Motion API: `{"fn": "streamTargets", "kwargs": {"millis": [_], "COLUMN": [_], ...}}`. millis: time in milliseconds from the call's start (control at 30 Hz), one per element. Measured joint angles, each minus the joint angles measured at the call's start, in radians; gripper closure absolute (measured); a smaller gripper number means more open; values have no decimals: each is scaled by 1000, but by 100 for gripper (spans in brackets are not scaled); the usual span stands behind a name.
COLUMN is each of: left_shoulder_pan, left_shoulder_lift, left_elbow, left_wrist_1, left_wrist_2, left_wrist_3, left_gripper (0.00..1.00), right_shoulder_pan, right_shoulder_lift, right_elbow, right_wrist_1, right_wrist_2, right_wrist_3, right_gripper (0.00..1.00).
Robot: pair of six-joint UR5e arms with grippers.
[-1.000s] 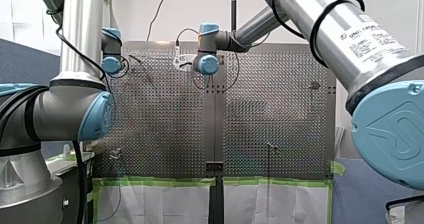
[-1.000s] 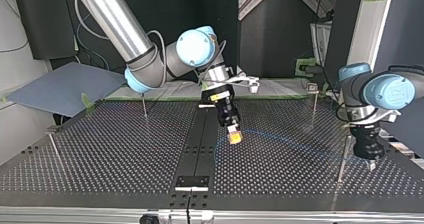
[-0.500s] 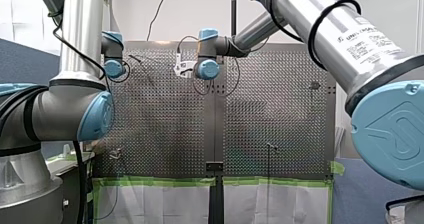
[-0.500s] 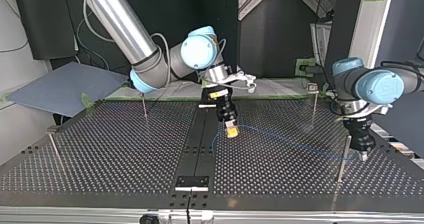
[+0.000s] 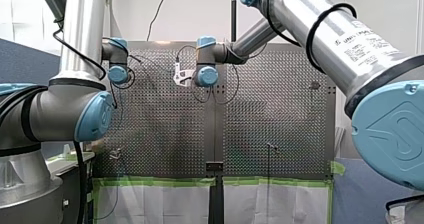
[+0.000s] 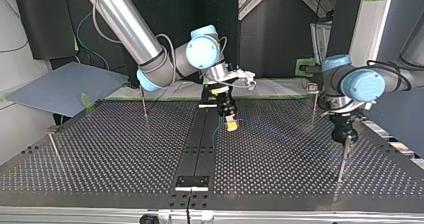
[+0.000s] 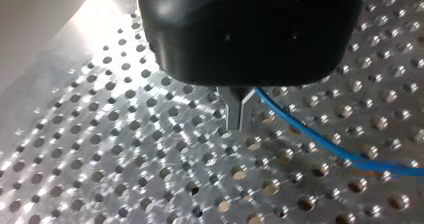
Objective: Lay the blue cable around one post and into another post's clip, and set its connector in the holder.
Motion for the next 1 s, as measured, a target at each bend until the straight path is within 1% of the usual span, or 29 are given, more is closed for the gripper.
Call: {"fn": "streamTargets", "kwargs": {"millis": [33, 67, 100, 133, 167, 200, 233, 267, 300, 333, 500, 600, 800, 1000], "left_shoulder_pan": [-2, -4, -5, -7, -8, -10, -11, -12, -14, -15, -21, -23, -24, -26], "left_shoulder_lift": [0, 0, 0, 0, 0, 0, 0, 0, 0, 0, 0, -1, -1, -2], "left_elbow": [-1, -1, -2, -2, -2, -2, -2, -2, -2, -2, -2, -2, -2, -3], "left_wrist_1": [0, 1, 1, 0, 0, -1, -1, -1, -2, -2, -7, -8, -8, -8], "left_wrist_2": [0, -1, -1, -4, -7, -13, -16, -19, -24, -28, -58, -73, -96, -101], "left_wrist_3": [0, -1, -2, -3, -3, -5, -5, -6, -6, -6, -7, -7, -7, -7], "left_gripper": [96, 72, 72, 61, 47, 47, 27, 14, 14, 0, 0, 0, 0, 0], "right_shoulder_pan": [0, 0, 0, -1, -1, 0, -1, -1, -1, -1, -1, -3, -5, -9], "right_shoulder_lift": [0, 0, 1, 1, 1, 1, 2, 2, 2, 2, 3, 3, 3, 3], "right_elbow": [0, 0, 1, 1, 1, 1, 1, 1, 1, 1, 6, 19, 61, 111], "right_wrist_1": [0, 1, 1, 1, 1, 1, 1, 1, 1, 1, 0, -6, -30, -63], "right_wrist_2": [0, 0, 0, 1, 1, 1, 1, 1, 1, 1, 1, 3, 4, 10], "right_wrist_3": [0, 0, 0, 0, 1, 1, 2, 2, 2, 2, 1, 1, 2, 4], "right_gripper": [100, 100, 100, 100, 100, 100, 100, 100, 100, 100, 100, 100, 100, 100]}}
